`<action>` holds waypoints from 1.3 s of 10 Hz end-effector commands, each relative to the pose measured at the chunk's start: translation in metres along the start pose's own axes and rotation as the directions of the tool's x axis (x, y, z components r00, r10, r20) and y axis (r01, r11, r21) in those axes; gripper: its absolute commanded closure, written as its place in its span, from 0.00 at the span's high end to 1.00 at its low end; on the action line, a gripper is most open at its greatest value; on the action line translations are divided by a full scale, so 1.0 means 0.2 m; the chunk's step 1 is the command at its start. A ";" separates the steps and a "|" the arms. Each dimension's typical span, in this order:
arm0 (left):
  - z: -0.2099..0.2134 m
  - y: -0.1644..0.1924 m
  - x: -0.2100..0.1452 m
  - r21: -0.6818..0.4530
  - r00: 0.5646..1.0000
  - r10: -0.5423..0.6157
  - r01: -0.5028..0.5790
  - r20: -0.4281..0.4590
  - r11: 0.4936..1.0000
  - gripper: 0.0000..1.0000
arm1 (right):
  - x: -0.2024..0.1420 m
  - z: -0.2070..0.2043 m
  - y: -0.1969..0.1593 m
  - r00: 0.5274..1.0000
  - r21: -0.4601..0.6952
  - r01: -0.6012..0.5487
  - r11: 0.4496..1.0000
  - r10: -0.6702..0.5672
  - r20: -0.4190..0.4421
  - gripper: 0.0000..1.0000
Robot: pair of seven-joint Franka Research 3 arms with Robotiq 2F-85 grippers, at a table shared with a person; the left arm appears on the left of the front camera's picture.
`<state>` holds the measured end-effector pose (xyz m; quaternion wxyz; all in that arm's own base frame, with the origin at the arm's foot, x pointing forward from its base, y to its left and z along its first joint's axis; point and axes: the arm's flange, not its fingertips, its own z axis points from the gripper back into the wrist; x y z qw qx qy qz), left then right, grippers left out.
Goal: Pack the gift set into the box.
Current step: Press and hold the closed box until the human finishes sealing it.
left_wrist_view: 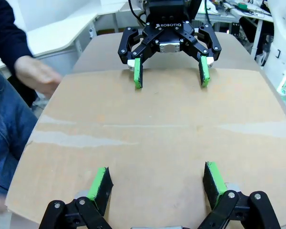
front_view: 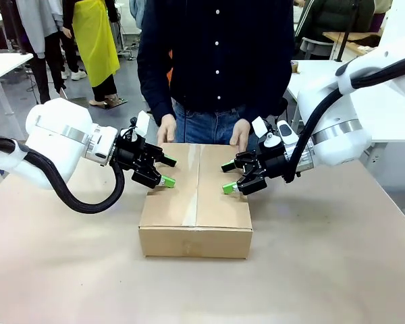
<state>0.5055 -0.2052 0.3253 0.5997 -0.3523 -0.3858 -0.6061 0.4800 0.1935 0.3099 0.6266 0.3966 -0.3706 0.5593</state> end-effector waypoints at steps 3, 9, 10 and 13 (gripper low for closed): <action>-0.01 0.00 -0.01 -0.004 1.000 -0.003 0.003 -0.001 1.000 1.00 | -0.01 0.00 0.00 1.000 -0.002 0.002 1.000 -0.002 -0.005 1.00; -0.01 0.00 -0.01 -0.004 1.000 -0.003 0.003 -0.001 1.000 1.00 | -0.01 0.00 0.00 1.000 -0.002 0.002 1.000 -0.002 -0.005 1.00; -0.01 0.00 -0.01 -0.004 1.000 -0.003 0.003 -0.001 1.000 1.00 | -0.01 0.00 0.00 1.000 -0.002 0.002 1.000 -0.002 -0.005 1.00; -0.01 0.00 -0.01 -0.004 1.000 -0.003 0.003 -0.001 1.000 1.00 | -0.01 0.00 0.00 1.000 -0.002 0.002 1.000 -0.002 -0.005 1.00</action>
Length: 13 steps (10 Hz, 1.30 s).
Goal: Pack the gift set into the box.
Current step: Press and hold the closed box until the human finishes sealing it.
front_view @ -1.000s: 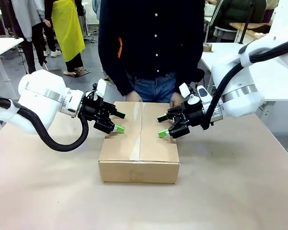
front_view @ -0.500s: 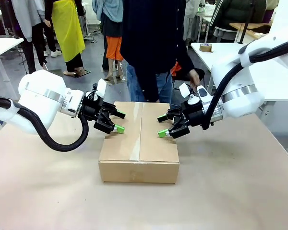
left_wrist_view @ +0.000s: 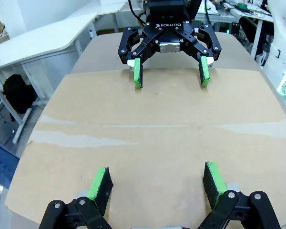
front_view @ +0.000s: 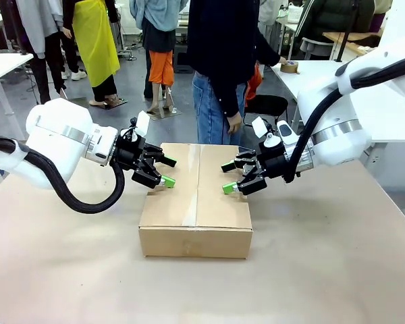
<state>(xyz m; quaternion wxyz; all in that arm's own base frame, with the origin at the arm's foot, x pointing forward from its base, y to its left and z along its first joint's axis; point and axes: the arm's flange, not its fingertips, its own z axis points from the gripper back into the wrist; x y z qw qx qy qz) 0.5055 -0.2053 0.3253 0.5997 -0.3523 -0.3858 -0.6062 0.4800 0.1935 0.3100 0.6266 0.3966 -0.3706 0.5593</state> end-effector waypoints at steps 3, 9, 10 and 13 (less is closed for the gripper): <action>-0.01 0.00 -0.01 -0.004 1.000 -0.003 0.003 -0.001 1.000 1.00 | -0.01 0.00 0.00 1.000 -0.002 0.002 1.000 -0.003 -0.005 1.00; -0.01 0.00 -0.01 -0.004 1.000 -0.003 0.003 -0.001 1.000 1.00 | -0.01 0.00 0.00 1.000 -0.002 0.002 1.000 -0.003 -0.005 1.00; -0.01 0.00 -0.01 -0.004 1.000 -0.003 0.003 -0.001 1.000 1.00 | -0.01 0.00 0.00 1.000 -0.002 0.002 1.000 -0.003 -0.005 1.00; -0.01 0.00 -0.01 -0.004 1.000 -0.003 0.003 -0.001 1.000 1.00 | -0.01 0.00 0.00 1.000 -0.002 0.002 1.000 -0.003 -0.005 1.00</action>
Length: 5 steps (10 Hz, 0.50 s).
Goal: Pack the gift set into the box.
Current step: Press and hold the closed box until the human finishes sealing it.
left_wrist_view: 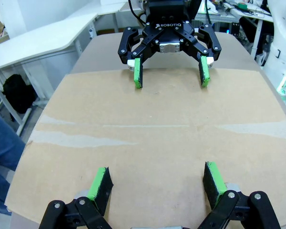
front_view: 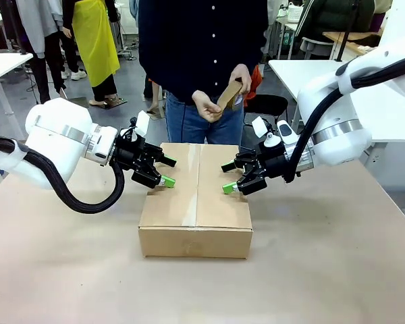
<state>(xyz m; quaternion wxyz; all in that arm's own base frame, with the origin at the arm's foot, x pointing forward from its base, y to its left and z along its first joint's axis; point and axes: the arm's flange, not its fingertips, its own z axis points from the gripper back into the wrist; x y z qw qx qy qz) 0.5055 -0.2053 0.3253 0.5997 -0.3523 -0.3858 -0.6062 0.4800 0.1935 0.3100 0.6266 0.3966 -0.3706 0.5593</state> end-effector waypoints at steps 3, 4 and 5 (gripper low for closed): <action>-0.01 0.00 -0.01 -0.004 1.000 -0.003 0.003 -0.001 1.000 1.00 | -0.01 0.00 0.00 1.000 -0.002 0.002 1.000 -0.003 -0.005 1.00; -0.01 0.00 -0.01 -0.004 1.000 -0.003 0.003 -0.001 1.000 1.00 | -0.01 0.00 0.00 1.000 -0.002 0.002 1.000 -0.003 -0.005 1.00; -0.01 0.00 -0.01 -0.004 1.000 -0.003 0.003 -0.001 1.000 1.00 | -0.01 0.00 0.00 1.000 -0.002 0.002 1.000 -0.003 -0.005 1.00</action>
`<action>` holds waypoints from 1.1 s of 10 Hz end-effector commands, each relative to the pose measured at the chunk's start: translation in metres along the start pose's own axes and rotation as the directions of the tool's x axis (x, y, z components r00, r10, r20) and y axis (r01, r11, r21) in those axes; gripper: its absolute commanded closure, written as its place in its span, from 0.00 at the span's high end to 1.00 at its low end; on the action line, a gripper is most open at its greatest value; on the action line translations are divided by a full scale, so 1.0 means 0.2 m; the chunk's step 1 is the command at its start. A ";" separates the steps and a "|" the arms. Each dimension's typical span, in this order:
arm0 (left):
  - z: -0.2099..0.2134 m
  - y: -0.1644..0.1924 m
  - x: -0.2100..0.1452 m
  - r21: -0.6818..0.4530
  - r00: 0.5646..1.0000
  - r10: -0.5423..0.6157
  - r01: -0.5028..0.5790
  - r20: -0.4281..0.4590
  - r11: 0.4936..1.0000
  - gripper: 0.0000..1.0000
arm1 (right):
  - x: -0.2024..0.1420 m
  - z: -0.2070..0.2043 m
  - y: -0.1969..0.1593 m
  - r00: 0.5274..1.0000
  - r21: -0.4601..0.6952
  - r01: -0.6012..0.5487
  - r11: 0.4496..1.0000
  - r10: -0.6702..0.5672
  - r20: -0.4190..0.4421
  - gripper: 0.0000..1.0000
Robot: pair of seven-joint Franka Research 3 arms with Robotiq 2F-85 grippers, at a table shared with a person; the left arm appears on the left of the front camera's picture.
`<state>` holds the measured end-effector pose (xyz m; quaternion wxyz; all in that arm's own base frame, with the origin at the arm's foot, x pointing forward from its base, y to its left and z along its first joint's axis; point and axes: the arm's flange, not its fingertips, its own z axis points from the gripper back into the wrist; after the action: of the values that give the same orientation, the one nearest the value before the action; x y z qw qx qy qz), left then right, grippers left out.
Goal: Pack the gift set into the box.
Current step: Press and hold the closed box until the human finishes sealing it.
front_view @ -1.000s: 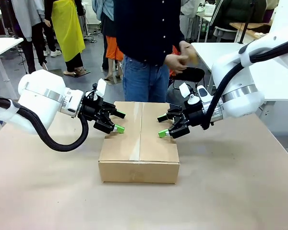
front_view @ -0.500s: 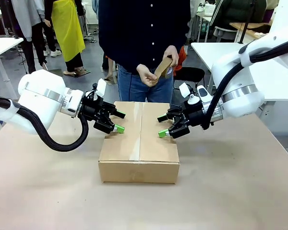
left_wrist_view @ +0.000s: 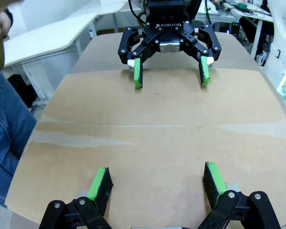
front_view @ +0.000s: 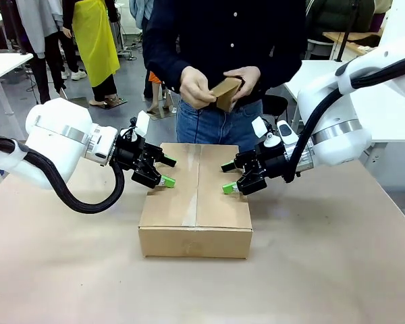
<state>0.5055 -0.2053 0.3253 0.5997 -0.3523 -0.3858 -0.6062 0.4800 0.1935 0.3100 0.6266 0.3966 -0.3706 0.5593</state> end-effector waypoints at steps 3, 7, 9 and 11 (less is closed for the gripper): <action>-0.01 0.00 -0.01 -0.004 1.000 -0.003 0.003 -0.001 1.000 1.00 | -0.01 0.00 0.00 1.000 -0.002 0.002 1.000 -0.003 -0.005 1.00; -0.01 0.00 -0.01 -0.004 1.000 -0.003 0.003 -0.001 1.000 1.00 | -0.01 0.00 0.00 1.000 -0.002 0.002 1.000 -0.003 -0.005 1.00; -0.01 0.00 -0.01 -0.004 1.000 -0.003 0.003 -0.001 1.000 1.00 | -0.01 0.00 0.00 1.000 -0.002 0.002 1.000 -0.003 -0.005 1.00; -0.01 0.00 -0.01 -0.004 1.000 -0.003 0.003 -0.001 1.000 1.00 | -0.01 0.00 0.00 1.000 -0.002 0.002 1.000 -0.003 -0.005 1.00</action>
<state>0.5055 -0.2053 0.3253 0.5997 -0.3523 -0.3858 -0.6062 0.4800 0.1935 0.3100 0.6266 0.3966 -0.3706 0.5593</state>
